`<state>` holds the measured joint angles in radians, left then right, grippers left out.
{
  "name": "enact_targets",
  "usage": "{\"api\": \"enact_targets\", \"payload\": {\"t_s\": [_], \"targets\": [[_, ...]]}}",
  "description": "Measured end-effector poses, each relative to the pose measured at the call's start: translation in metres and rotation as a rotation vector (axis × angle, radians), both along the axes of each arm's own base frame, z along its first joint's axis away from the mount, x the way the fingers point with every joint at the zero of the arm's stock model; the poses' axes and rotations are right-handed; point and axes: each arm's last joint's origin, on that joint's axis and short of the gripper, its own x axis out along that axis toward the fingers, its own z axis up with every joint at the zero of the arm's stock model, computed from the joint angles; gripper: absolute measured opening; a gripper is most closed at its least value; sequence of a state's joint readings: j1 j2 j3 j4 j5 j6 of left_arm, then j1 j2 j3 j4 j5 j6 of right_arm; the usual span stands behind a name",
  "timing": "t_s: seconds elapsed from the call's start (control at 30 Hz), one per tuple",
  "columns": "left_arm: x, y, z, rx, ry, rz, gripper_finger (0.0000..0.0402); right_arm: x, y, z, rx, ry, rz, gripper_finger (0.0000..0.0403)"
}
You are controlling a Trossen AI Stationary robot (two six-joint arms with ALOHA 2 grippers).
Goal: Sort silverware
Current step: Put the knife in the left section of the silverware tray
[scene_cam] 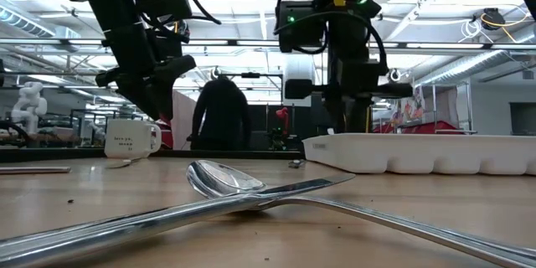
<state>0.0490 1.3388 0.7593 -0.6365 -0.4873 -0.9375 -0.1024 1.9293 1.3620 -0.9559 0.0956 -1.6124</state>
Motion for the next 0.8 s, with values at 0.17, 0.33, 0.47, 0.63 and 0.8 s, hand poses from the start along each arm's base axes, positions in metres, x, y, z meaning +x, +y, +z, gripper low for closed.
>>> {"api": "enact_targets", "payload": {"t_s": [0.17,0.33,0.47,0.63,0.8], "targets": [[0.0,0.0,0.0,0.0,0.0,0.0,0.0155,-0.0072,0.0007,-0.0097,0.002,0.039,-0.002,0.0003],[0.0,0.0,0.0,0.0,0.0,0.0,0.0155,-0.0069,0.0006,-0.0107,0.001,0.029,-0.035,0.002],[0.0,0.0,0.0,0.0,0.0,0.0,0.0155,-0.0053,0.0004,-0.0107,0.001,0.005,-0.105,0.0035],[0.0,0.0,0.0,0.0,0.0,0.0,0.0155,-0.0047,0.0004,-0.0107,0.001,-0.004,-0.134,0.0051],[0.0,0.0,0.0,0.0,0.0,0.0,0.0155,-0.0046,0.0003,-0.0107,-0.001,-0.006,-0.134,0.0058]]}}
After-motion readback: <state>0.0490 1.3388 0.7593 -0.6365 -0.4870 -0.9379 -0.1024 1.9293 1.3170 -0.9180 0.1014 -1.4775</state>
